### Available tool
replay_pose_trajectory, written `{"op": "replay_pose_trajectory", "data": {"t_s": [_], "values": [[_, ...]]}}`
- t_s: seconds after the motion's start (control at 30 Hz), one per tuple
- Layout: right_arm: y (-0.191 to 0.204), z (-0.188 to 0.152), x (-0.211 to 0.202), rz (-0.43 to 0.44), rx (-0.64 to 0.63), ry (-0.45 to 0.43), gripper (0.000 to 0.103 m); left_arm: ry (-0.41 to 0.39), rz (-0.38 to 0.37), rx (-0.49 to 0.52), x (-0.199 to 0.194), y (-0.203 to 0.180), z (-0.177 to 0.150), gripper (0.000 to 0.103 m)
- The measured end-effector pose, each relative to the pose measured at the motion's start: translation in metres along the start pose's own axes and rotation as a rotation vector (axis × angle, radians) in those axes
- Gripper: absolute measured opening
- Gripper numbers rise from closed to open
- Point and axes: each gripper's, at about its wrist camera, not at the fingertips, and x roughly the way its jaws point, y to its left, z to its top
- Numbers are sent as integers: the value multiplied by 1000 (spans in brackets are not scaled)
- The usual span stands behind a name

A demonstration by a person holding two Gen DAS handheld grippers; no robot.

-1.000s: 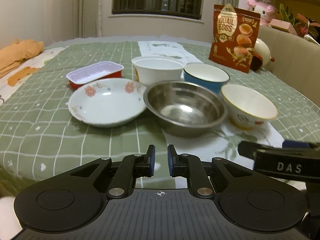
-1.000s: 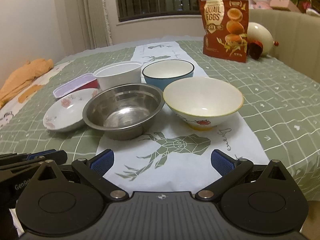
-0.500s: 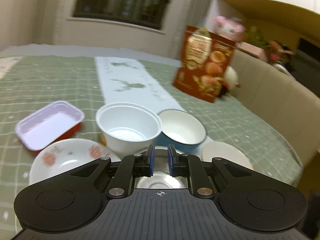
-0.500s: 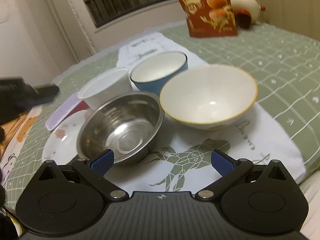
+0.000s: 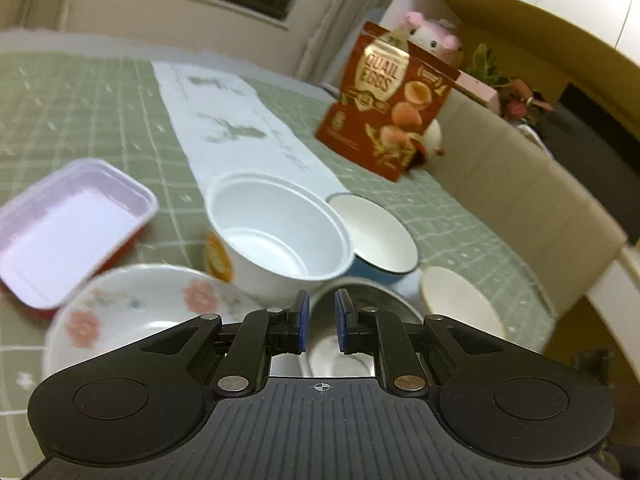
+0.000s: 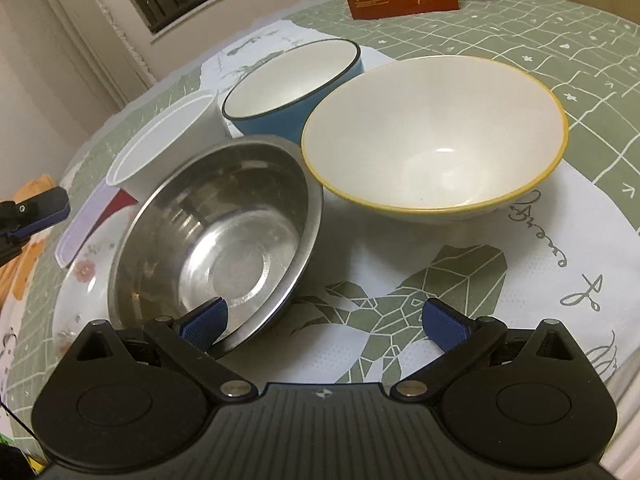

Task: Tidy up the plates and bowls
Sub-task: 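Move both grippers to the steel bowl and grip its rim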

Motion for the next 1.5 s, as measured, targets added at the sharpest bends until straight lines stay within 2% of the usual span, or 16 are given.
{"op": "replay_pose_trajectory", "data": {"t_s": [0.07, 0.1, 0.17, 0.23, 0.3, 0.37, 0.43, 0.53, 0.63, 0.77, 0.9, 1.03, 1.1, 1.2, 1.27, 1.5], "values": [[-1, 1, 0, -1, 3, 10, 103, 47, 3, -41, 8, 5, -1, 15], [-1, 2, 1, -2, 7, 12, 103, 88, -19, -76, 14, 9, 0, 15], [3, 3, 3, -15, -32, 32, 103, 106, -77, -93, 20, 11, 0, 15], [10, 4, 7, -31, -107, 62, 103, 87, -26, -69, 22, 11, -2, 15], [12, 4, 6, -35, -130, 63, 103, 79, 38, -47, 23, 10, -2, 15], [15, 5, 4, -29, -161, 53, 102, 82, 28, -61, 24, 13, -2, 15], [18, 6, -6, -10, -175, -7, 98, 84, 17, -64, 25, 13, 0, 15], [26, 5, -19, -20, -187, -67, 98, 100, 15, -59, 32, 12, 0, 15], [33, 6, -19, -35, -185, -45, 98, 114, 26, -70, 40, 13, 1, 15], [34, 9, -13, -13, -183, -29, 97, 131, 31, -71, 49, 13, 1, 15], [33, 17, -6, 4, -93, -27, 85, 128, 27, -67, 52, 10, 4, 15], [41, 21, 2, -15, -69, -47, 78, 133, 26, -40, 59, 3, 4, 15], [40, 23, 7, -20, -49, -44, 68, 141, 24, -27, 63, 0, 4, 16], [35, 23, 14, -14, -13, -28, 59, 175, 28, -2, 71, -5, 2, 15], [34, 21, 15, -11, -14, -29, 58, 184, 38, -10, 72, -3, 2, 15], [33, 19, 10, 0, -31, -49, 58, 114, 88, 19, 40, -5, 6, 16]]}}
